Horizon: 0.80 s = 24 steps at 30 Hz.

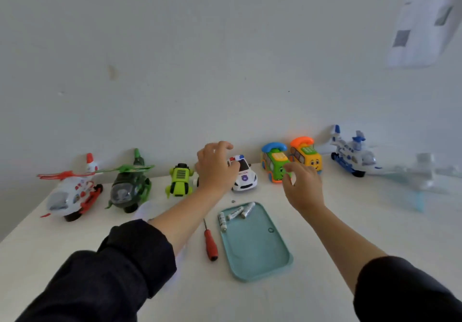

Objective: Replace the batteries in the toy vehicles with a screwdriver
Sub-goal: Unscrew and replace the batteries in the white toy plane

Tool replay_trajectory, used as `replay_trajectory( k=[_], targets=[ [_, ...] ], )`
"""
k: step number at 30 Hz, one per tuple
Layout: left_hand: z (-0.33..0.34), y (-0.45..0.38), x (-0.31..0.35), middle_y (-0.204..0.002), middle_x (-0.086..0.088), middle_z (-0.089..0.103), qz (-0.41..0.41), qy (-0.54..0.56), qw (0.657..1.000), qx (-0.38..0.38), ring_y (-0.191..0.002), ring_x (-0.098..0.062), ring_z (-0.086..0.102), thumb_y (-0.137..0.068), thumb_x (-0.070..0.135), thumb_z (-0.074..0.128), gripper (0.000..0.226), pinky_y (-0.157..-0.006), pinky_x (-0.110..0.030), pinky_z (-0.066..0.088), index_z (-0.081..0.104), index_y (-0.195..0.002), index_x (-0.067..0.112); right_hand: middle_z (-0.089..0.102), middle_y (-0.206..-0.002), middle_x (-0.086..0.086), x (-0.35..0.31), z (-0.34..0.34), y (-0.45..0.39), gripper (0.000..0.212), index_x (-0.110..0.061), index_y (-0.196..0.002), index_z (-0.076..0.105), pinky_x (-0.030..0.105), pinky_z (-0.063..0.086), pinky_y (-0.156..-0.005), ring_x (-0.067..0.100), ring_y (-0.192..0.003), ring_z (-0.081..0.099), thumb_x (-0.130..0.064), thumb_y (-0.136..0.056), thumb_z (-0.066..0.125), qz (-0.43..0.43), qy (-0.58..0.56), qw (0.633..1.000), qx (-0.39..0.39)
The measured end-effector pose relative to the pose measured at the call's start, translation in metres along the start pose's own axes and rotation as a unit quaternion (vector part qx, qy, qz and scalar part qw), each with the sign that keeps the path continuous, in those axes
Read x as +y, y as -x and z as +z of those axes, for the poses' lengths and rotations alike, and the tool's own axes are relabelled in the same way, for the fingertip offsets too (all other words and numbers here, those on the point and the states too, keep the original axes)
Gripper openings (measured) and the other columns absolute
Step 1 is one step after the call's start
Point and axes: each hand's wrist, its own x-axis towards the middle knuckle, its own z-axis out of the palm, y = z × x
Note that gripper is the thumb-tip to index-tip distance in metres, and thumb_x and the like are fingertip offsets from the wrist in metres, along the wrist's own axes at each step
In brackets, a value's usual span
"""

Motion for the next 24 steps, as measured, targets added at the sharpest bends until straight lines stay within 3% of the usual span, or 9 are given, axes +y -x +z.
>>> replay_trajectory(
  k=[2, 5, 8, 10, 13, 16, 18, 21, 24],
  targets=[
    [0.044, 0.013, 0.037, -0.121, -0.008, 0.055, 0.039, -0.034, 0.990, -0.128, -0.118, -0.032, 0.045, -0.082, 0.022, 0.058, 0.033, -0.095, -0.038, 0.040, 0.060, -0.115, 0.022, 0.067, -0.104, 0.013, 0.040, -0.038, -0.002, 0.025, -0.006, -0.106, 0.067, 0.045, 0.038, -0.088, 0.038, -0.104, 0.054, -0.006, -0.083, 0.061, 0.031, 0.042, 0.998, 0.025],
    [0.100, 0.039, 0.081, -0.132, -0.007, 0.050, 0.051, -0.119, 0.943, -0.308, -0.125, -0.028, 0.041, -0.090, 0.039, 0.053, 0.040, -0.100, -0.040, 0.037, 0.052, -0.127, 0.022, 0.060, -0.119, 0.012, 0.098, -0.090, -0.002, 0.033, -0.008, -0.118, 0.061, 0.043, 0.031, -0.094, 0.035, -0.115, 0.046, -0.010, -0.085, 0.058, 0.098, 0.120, 0.987, 0.053],
    [0.144, 0.060, 0.113, -0.133, -0.009, 0.047, 0.070, -0.225, 0.899, -0.368, -0.124, -0.028, 0.042, -0.096, 0.050, 0.035, 0.049, -0.098, -0.041, 0.034, 0.047, -0.130, 0.017, 0.048, -0.133, 0.013, 0.151, -0.137, -0.002, 0.043, -0.011, -0.125, 0.055, 0.046, 0.026, -0.099, 0.037, -0.124, 0.035, -0.014, -0.083, 0.062, 0.177, 0.149, 0.968, 0.096],
    [0.161, 0.067, 0.119, -0.129, -0.009, 0.050, 0.041, -0.253, 0.895, -0.366, -0.120, -0.029, 0.044, -0.098, 0.052, 0.029, 0.052, -0.095, -0.040, 0.036, 0.049, -0.126, 0.014, 0.036, -0.140, 0.016, 0.176, -0.156, -0.005, 0.054, -0.012, -0.131, 0.047, 0.049, 0.025, -0.102, 0.037, -0.129, 0.028, -0.021, -0.081, 0.066, 0.237, 0.155, 0.954, 0.101],
    [0.185, 0.081, 0.130, -0.122, -0.008, 0.053, 0.052, -0.290, 0.913, -0.281, -0.113, -0.026, 0.047, -0.100, 0.047, 0.025, 0.048, -0.088, -0.035, 0.038, 0.050, -0.121, 0.012, 0.021, -0.149, 0.018, 0.214, -0.179, -0.014, 0.078, -0.016, -0.141, 0.030, 0.051, 0.026, -0.104, 0.039, -0.134, 0.023, -0.035, -0.078, 0.072, 0.309, 0.128, 0.940, 0.070],
    [0.197, 0.091, 0.130, -0.113, -0.006, 0.055, 0.064, -0.318, 0.921, -0.217, -0.103, -0.024, 0.049, -0.100, 0.043, 0.027, 0.042, -0.073, -0.032, 0.033, 0.051, -0.115, 0.013, 0.016, -0.151, 0.017, 0.235, -0.186, -0.030, 0.097, -0.026, -0.147, 0.016, 0.050, 0.033, -0.102, 0.040, -0.130, 0.033, -0.043, -0.073, 0.076, 0.340, 0.061, 0.938, 0.011],
    [0.199, 0.094, 0.124, -0.101, -0.004, 0.058, 0.059, -0.291, 0.939, -0.172, -0.092, -0.023, 0.051, -0.097, 0.038, 0.036, 0.032, -0.066, -0.031, 0.029, 0.056, -0.103, 0.013, 0.024, -0.147, 0.019, 0.239, -0.184, -0.040, 0.099, -0.029, -0.147, 0.013, 0.048, 0.037, -0.099, 0.039, -0.124, 0.042, -0.043, -0.073, 0.077, 0.349, -0.023, 0.937, 0.000],
    [0.199, 0.096, 0.116, -0.078, -0.005, 0.059, 0.057, -0.227, 0.966, -0.114, -0.071, -0.022, 0.046, -0.086, 0.026, 0.059, 0.017, -0.059, -0.030, 0.027, 0.062, -0.081, 0.011, 0.034, -0.143, 0.019, 0.244, -0.179, -0.060, 0.095, -0.030, -0.148, 0.014, 0.045, 0.037, -0.100, 0.038, -0.126, 0.041, -0.044, -0.076, 0.075, 0.396, -0.138, 0.908, 0.022],
    [0.201, 0.096, 0.111, -0.097, -0.001, 0.057, 0.034, -0.219, 0.967, -0.124, -0.090, -0.020, 0.047, -0.095, 0.028, 0.039, 0.024, -0.069, -0.028, 0.030, 0.058, -0.099, 0.015, 0.039, -0.143, 0.016, 0.252, -0.175, -0.080, 0.083, -0.030, -0.146, 0.025, 0.045, 0.037, -0.103, 0.036, -0.127, 0.041, -0.043, -0.078, 0.072, 0.417, -0.139, 0.898, -0.034]
  ],
)
